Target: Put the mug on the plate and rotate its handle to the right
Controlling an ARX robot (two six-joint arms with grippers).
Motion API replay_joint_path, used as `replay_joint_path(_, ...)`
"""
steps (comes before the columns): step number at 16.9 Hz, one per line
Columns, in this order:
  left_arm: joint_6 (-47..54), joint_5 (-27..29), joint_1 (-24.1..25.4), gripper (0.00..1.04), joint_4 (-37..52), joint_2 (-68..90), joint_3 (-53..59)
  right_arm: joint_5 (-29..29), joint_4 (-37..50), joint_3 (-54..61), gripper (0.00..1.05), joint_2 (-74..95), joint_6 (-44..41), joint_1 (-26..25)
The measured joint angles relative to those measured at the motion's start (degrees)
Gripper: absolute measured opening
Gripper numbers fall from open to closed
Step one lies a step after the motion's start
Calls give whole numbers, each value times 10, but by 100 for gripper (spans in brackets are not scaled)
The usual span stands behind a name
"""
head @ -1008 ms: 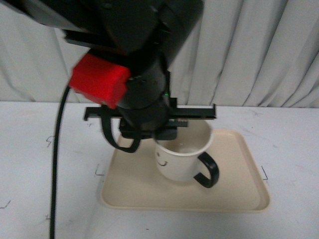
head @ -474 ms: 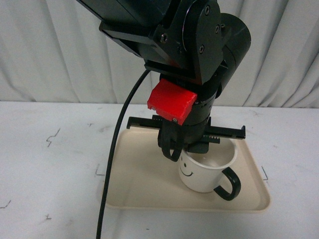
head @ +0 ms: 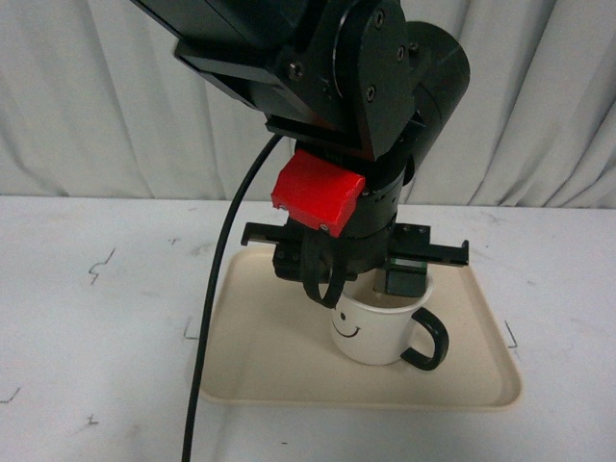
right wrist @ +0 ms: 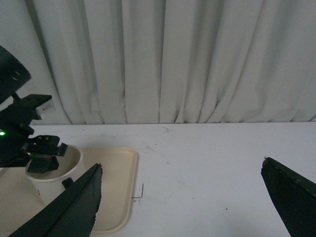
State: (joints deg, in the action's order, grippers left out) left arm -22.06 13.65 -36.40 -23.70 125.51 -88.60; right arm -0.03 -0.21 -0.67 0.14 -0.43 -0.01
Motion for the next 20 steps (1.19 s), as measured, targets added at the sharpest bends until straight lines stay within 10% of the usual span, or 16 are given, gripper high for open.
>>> replay_joint_path(4, 112, 66, -17, 82, 294, -213, 188, 0, 0, 0, 98, 0, 0, 0)
replay_joint_path(6, 181, 180, 23, 61, 587, -310, 336, 1, 1, 0, 98, 0, 0, 0)
replay_joint_path(9, 206, 139, 99, 28, 763, -400, 577, 0, 0, 0, 98, 0, 0, 0)
replay_joint_path(12, 212, 76, 151, 2, 783, -513, 677, 0, 0, 0, 98, 0, 0, 0)
replay_joint_path(20, 212, -38, 268, 2, 706, -711, 823, 0, 0, 0, 98, 0, 0, 0)
